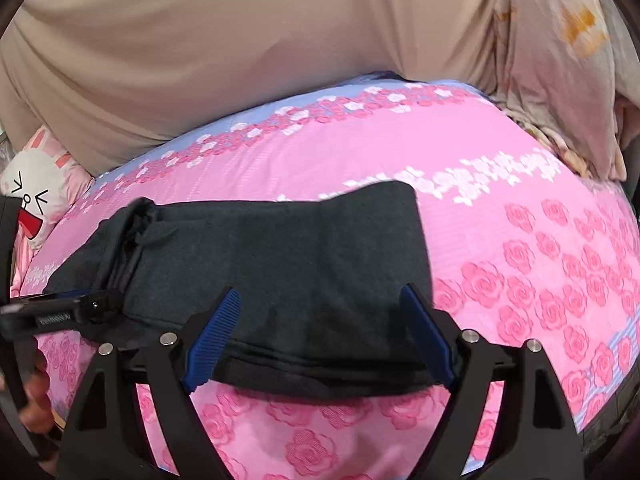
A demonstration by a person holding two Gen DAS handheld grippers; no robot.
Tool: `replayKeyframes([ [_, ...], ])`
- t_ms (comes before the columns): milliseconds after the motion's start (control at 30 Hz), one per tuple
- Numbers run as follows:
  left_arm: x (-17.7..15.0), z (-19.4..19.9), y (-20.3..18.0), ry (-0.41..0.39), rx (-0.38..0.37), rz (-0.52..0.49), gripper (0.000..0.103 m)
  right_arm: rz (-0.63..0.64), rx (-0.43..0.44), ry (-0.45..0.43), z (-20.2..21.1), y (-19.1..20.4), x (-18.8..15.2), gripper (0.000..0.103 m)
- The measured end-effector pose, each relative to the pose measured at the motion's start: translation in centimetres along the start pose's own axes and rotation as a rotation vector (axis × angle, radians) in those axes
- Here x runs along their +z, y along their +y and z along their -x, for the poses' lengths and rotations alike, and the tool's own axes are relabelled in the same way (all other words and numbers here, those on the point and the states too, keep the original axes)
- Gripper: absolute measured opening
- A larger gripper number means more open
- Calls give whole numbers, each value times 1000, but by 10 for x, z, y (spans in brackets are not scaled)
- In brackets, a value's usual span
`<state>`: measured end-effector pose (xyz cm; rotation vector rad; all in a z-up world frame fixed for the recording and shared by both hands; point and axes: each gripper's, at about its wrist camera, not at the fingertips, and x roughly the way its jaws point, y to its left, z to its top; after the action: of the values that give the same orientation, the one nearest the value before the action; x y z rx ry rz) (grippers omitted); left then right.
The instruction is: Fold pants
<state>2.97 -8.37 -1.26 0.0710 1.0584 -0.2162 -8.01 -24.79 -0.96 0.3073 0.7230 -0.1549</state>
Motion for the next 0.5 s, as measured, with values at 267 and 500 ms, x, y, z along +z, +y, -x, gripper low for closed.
replayKeyframes([
  [267, -5, 61, -10, -277, 329, -112, 86, 84, 254, 21, -8, 65, 23, 81],
  [500, -5, 60, 51, -249, 436, 3, 86, 196, 348, 93, -45, 151, 31, 81],
])
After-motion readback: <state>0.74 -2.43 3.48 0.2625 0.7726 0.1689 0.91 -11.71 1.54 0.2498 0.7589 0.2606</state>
